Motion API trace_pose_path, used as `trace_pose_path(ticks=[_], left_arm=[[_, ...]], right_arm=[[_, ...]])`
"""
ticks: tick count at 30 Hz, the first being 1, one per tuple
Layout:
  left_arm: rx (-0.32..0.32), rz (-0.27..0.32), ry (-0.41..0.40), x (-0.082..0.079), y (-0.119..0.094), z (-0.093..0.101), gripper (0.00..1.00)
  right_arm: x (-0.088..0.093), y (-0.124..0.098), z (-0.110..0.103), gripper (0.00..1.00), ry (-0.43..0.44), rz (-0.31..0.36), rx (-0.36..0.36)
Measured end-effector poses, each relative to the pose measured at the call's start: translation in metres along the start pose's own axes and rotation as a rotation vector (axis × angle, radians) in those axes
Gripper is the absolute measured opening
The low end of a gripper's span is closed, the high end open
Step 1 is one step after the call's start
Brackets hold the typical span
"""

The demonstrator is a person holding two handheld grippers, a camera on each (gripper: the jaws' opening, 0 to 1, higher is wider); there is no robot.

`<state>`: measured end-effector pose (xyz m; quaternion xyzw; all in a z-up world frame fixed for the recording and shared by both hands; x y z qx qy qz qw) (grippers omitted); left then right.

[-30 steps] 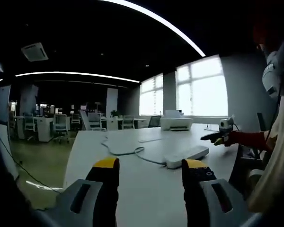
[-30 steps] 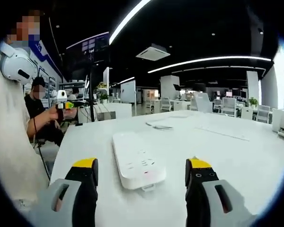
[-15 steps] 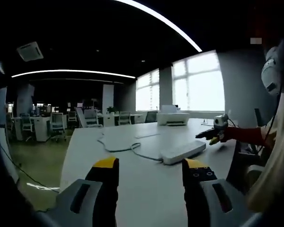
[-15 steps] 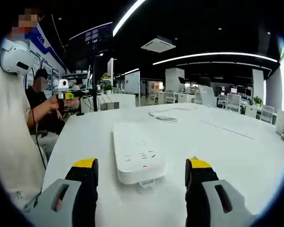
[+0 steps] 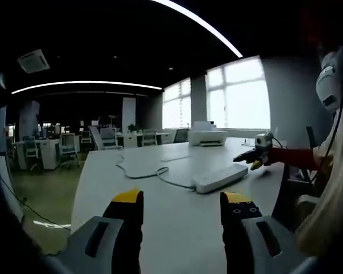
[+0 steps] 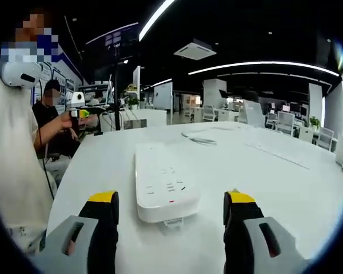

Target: Pick up the power strip scattered on the table, fix it on the side mounting bracket of the table, and press the switch

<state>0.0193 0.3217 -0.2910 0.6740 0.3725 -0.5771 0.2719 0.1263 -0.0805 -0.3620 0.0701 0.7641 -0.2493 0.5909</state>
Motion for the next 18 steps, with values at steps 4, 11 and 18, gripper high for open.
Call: trace_pose_path(ticks=[4, 11, 18], left_arm=[[0.000, -0.005, 0.002, 0.0011, -0.0009, -0.0007, 0.58], [0.005, -0.007, -0.001, 0.0023, -0.0007, 0.0006, 0.58], [0.015, -0.010, -0.001, 0.0014, 0.0044, 0.0024, 0.59]], right_arm=[[0.0017, 0.0024, 0.0009, 0.70, -0.002, -0.012, -0.002], [0.0045, 0.0071, 0.0030, 0.70, -0.005, -0.030, -0.013], [0.0056, 0.0079, 0.0089, 0.69, -0.003, -0.029, -0.014]])
Point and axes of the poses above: the point that each gripper's makers call its tool centre point, and the gripper's own axes: y roughly forward along the fingers, z roughly to its right, x roughly out of its underside, the point moved 3 cm from there along -y, roughly backward along the fingers, and after that the axes turned 11 degrees about y, right-handed, at the moved point
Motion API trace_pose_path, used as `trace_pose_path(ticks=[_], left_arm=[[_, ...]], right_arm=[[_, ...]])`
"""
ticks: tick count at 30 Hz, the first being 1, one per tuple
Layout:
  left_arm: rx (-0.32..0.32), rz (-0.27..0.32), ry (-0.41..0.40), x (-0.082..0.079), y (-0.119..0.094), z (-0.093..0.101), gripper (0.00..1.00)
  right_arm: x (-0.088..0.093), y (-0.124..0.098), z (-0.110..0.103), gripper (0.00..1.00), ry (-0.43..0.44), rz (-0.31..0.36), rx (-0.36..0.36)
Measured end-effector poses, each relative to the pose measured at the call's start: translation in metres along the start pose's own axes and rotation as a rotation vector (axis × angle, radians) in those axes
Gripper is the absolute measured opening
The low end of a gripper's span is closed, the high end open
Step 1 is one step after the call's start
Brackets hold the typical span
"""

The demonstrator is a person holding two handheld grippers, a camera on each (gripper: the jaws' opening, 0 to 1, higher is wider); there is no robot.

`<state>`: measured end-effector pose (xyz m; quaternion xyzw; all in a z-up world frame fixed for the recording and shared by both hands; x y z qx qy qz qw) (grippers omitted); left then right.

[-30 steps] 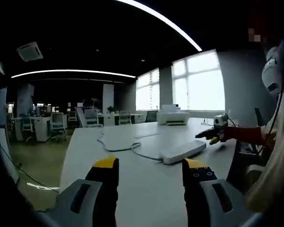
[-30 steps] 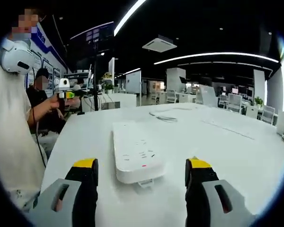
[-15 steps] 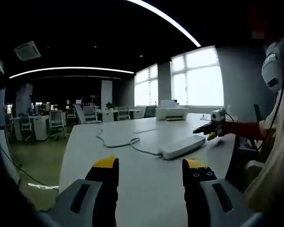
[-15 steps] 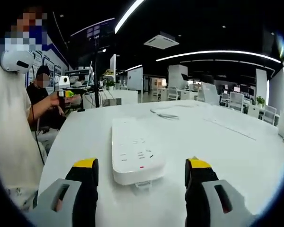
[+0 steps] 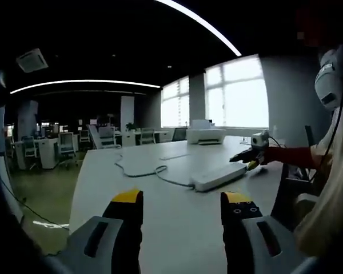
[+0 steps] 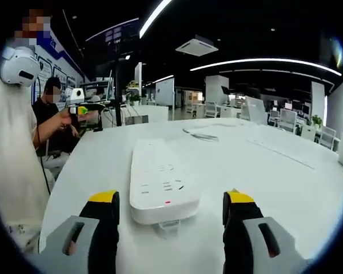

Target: Pick up the power strip scattered on the table, fix it on the side mounting bracket of the table, and press the switch

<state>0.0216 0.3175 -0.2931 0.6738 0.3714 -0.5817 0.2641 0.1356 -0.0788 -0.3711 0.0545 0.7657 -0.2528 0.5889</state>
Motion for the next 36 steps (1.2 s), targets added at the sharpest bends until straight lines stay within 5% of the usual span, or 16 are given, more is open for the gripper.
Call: trace_pose_path(ticks=[36], left_arm=[[0.013, -0.001, 0.021, -0.001, 0.003, 0.000, 0.60]], right_arm=[[0.003, 0.009, -0.004, 0.51, 0.012, -0.043, -0.044]])
Point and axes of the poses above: the point that each gripper's makers call its tool centre point, and the gripper's own axes: y roughly forward along the fingers, z roughly to its right, x roughly out of its underside, the point moved 3 cm from there along -y, roughly backward along the fingers, and after that the axes turned 11 degrees about y, right-handed, at the moved point
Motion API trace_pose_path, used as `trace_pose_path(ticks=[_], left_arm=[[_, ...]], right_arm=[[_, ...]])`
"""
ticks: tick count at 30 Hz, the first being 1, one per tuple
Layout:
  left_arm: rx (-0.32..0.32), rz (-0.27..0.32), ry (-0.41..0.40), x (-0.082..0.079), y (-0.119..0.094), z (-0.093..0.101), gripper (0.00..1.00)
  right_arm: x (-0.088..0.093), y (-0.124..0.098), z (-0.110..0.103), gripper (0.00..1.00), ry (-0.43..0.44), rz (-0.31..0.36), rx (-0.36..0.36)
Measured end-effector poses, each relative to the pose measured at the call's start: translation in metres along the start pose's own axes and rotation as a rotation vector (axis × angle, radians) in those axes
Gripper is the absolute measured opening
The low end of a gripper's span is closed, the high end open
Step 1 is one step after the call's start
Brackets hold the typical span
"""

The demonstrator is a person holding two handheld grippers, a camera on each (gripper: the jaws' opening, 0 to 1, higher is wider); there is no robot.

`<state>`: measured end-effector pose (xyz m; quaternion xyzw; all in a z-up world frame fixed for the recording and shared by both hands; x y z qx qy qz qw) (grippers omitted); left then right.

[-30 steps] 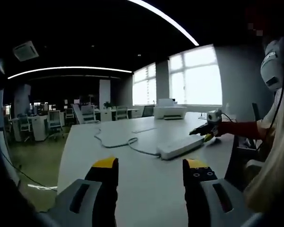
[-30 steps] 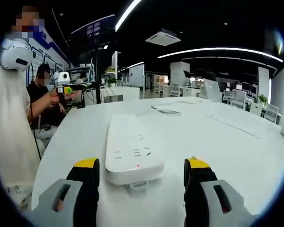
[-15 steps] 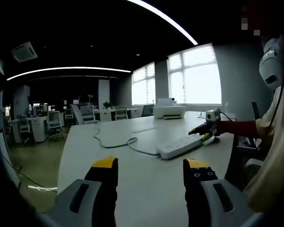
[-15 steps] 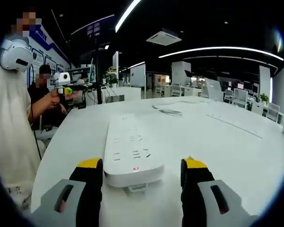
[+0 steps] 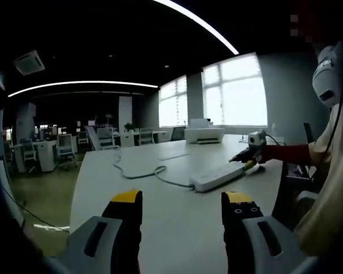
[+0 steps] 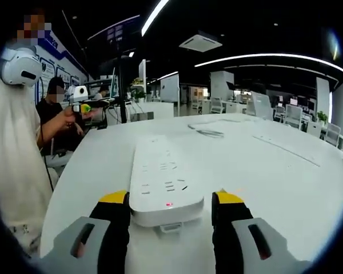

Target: Pick up the power strip scattered on the table, fix it on the side mounting bracket of the table, and press the switch

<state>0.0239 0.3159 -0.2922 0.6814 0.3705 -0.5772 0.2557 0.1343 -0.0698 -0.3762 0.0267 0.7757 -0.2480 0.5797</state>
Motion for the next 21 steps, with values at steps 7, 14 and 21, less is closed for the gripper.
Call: trace_pose_path(ticks=[7, 14, 21], left_arm=[[0.002, 0.006, -0.003, 0.0005, 0.0007, 0.0000, 0.60], [0.004, 0.006, -0.007, 0.0025, 0.0005, 0.0011, 0.60], [-0.002, 0.007, -0.010, 0.0034, -0.0005, 0.0001, 0.60]], right_arm=[[0.0007, 0.0011, -0.0047, 0.47, 0.000, -0.009, -0.010], [0.0013, 0.0017, -0.0064, 0.47, -0.004, -0.019, -0.006], [0.0003, 0.0021, -0.0082, 0.45, -0.017, -0.016, 0.010]])
Point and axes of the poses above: the point that each gripper's makers call its tool centre point, and the gripper's own axes: y roughly forward along the fingers, z roughly to its right, x roughly out of its underside, the point moved 3 cm from there along -y, roughly backward along the fingers, and after that the axes turned 11 degrees about y, right-handed, at the moved point
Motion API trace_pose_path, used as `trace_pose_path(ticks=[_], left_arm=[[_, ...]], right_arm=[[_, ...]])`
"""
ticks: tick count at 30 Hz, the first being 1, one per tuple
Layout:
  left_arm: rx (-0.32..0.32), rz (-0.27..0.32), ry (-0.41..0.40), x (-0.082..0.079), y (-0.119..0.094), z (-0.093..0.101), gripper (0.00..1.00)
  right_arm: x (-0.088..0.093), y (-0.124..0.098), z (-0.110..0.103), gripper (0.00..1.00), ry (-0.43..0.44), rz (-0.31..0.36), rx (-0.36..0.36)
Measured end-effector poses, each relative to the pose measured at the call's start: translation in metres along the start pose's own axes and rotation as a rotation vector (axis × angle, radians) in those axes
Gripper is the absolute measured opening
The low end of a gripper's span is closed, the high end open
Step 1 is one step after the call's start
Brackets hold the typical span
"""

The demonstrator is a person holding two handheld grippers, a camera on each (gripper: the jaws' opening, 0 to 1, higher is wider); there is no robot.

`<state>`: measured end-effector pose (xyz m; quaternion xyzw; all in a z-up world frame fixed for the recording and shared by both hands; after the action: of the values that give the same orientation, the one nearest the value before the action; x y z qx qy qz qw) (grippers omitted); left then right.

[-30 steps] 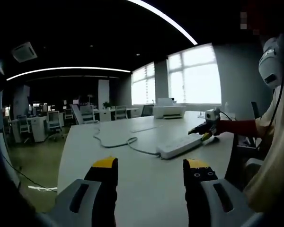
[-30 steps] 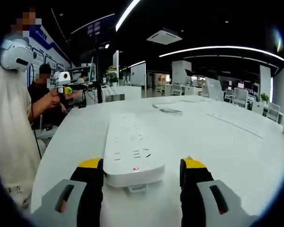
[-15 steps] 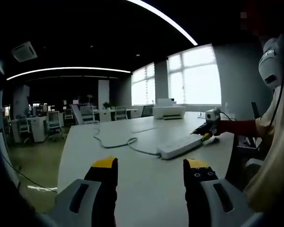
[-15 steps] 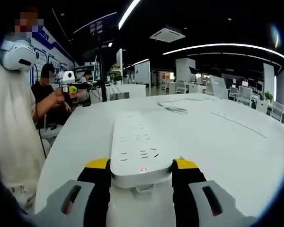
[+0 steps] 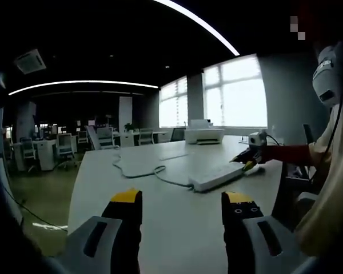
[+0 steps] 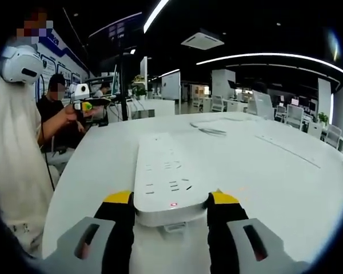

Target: Pick up the power strip scattered on the table, fix it on the side mounting bracket of the table, and press the switch

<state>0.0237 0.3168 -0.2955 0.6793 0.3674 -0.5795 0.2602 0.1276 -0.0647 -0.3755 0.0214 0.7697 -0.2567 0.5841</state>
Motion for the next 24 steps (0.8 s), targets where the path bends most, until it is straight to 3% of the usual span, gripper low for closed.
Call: trace_pose_path(ticks=[14, 24], left_arm=[[0.011, 0.013, -0.001, -0.005, 0.007, 0.006, 0.59], [0.044, 0.011, -0.014, -0.009, 0.024, 0.017, 0.59]], right_arm=[[-0.001, 0.001, -0.002, 0.44, 0.034, -0.004, 0.038], [-0.001, 0.002, 0.001, 0.44, 0.144, 0.004, 0.047]])
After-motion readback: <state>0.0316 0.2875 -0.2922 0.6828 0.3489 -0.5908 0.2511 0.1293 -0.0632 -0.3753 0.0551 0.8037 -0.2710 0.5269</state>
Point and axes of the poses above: the point that each gripper's makers call its tool centre point, and the gripper's own axes: y roughly forward along the fingers, z roughly to its right, x roughly out of its underside, the point moved 3 cm from there along -y, roughly backward along the fingers, and after that the axes turned 11 degrees about y, right-handed, at the moved point
